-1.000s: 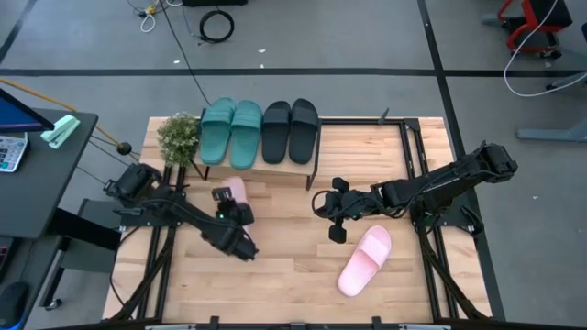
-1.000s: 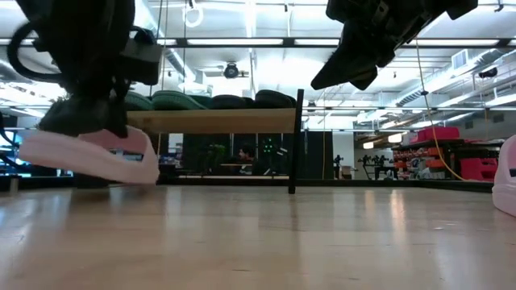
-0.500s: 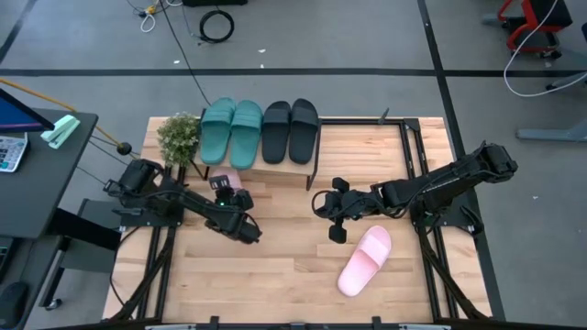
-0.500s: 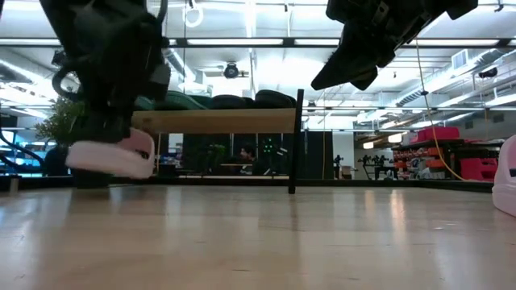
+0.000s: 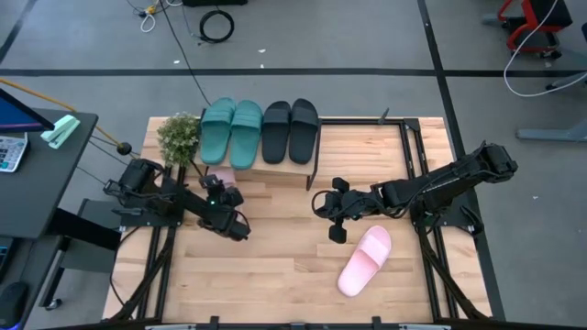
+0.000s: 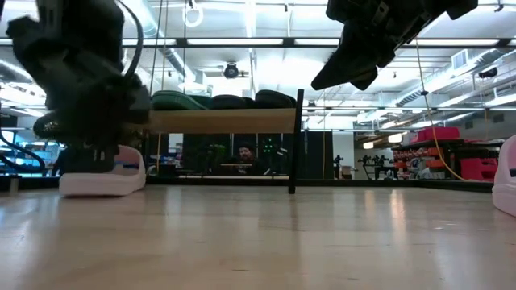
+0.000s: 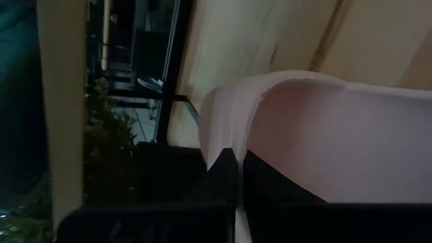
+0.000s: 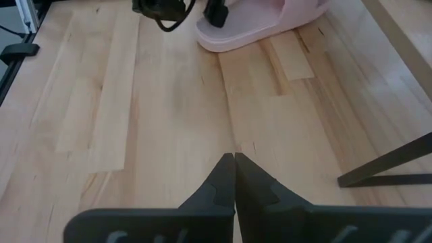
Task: Pick and place slides into the shelf
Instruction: Put the left pink slide under the shelf, then put the pink slide under the shelf
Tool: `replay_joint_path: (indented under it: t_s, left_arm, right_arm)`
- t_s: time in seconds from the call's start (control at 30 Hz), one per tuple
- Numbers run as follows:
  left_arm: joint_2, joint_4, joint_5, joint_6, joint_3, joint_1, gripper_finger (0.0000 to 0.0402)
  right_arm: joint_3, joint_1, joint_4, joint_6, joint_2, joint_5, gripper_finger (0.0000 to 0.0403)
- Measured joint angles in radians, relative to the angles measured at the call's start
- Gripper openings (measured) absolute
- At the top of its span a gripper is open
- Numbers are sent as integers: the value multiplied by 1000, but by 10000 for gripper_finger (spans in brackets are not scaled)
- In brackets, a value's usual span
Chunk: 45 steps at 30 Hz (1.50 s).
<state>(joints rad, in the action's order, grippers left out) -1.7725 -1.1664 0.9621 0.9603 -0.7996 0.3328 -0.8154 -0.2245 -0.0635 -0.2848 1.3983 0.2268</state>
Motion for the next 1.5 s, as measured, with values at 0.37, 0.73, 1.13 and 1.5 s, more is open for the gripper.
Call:
replay_joint_path:
  t_s: [0.37, 0.73, 1.13, 1.5]
  left_arm:
    - [3, 40, 212, -11, 68, -3, 12]
    - [5, 76, 217, 78, 129, -35, 28]
    - [1, 81, 166, -29, 20, -36, 108]
    - [1, 3, -33, -165, -151, -33, 199]
  right_arm:
    - [0, 0, 0, 0, 0, 0, 4]
    - [0, 0, 0, 0, 0, 0, 5]
    - [0, 0, 0, 0, 0, 0, 5]
    - [0, 0, 0, 0, 0, 0, 5]
